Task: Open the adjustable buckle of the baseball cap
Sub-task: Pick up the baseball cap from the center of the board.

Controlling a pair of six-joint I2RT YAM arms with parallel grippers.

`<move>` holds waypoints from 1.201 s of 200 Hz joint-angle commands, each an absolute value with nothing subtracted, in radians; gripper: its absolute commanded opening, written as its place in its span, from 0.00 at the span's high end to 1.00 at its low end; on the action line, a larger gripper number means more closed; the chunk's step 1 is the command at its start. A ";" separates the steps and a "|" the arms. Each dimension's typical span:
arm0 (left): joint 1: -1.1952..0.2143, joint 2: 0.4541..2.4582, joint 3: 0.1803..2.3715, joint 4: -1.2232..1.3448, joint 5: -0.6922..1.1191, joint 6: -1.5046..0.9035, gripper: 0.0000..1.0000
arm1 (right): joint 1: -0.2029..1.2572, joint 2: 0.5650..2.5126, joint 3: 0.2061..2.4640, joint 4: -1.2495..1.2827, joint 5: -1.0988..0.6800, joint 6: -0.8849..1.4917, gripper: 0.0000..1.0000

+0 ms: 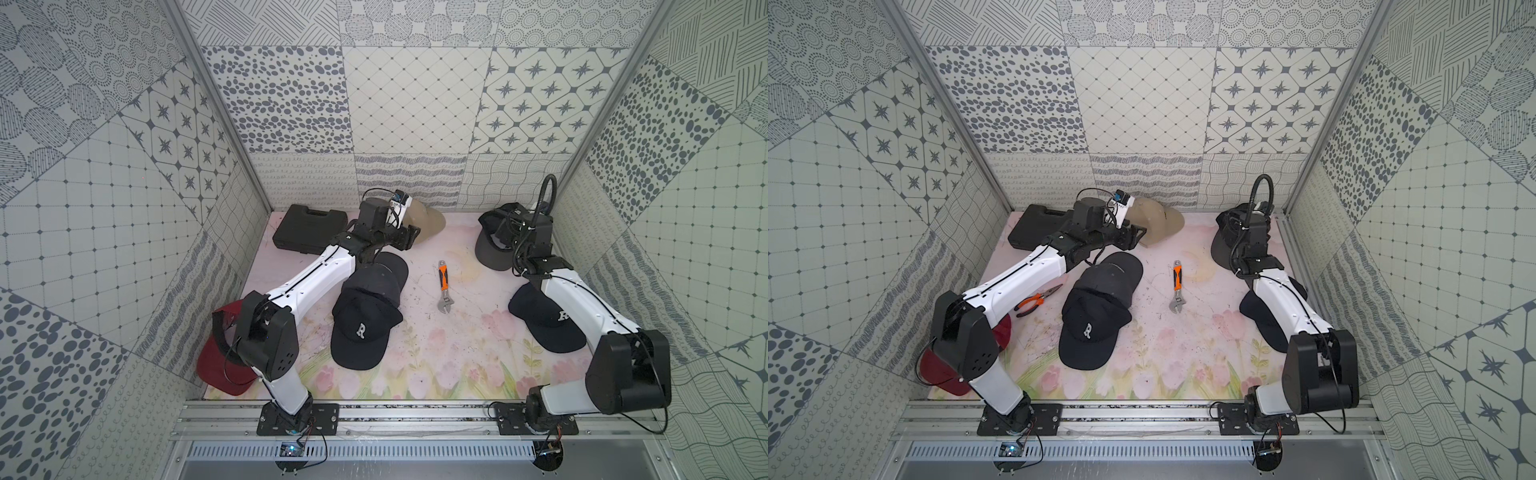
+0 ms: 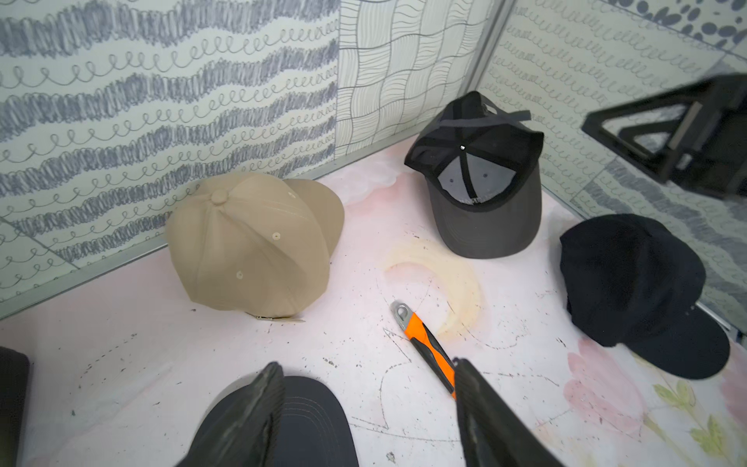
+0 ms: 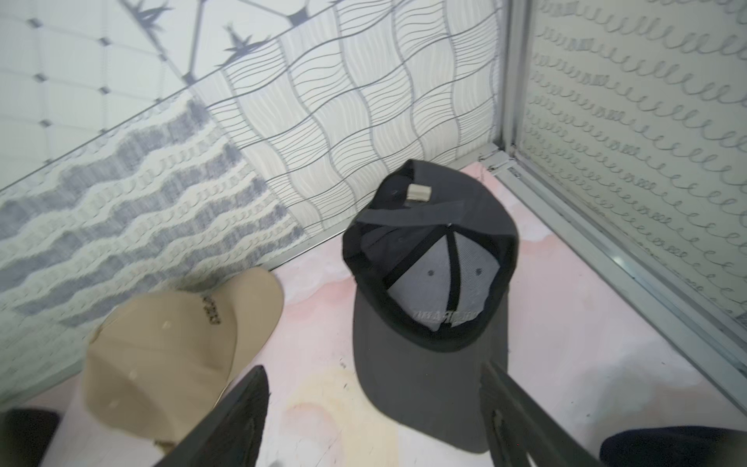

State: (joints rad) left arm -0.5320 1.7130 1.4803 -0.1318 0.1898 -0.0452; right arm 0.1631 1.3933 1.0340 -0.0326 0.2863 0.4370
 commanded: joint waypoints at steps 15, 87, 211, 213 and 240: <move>-0.468 1.814 1.585 -0.200 0.135 -0.106 0.33 | 0.260 1.375 0.982 -0.026 0.151 0.382 0.17; -0.417 2.105 1.855 -0.362 0.134 -0.184 0.39 | 0.379 1.452 0.997 -0.011 -0.024 0.377 0.20; -0.342 2.404 2.092 -0.342 0.308 -0.281 0.35 | 0.380 1.559 0.995 0.071 -0.221 0.460 0.17; -0.342 2.409 2.098 -0.343 0.308 -0.280 0.35 | 0.380 1.559 0.995 0.072 -0.223 0.463 0.17; -0.339 2.478 2.178 -0.355 0.326 -0.280 0.35 | 0.380 1.549 0.989 0.074 -0.239 0.476 0.18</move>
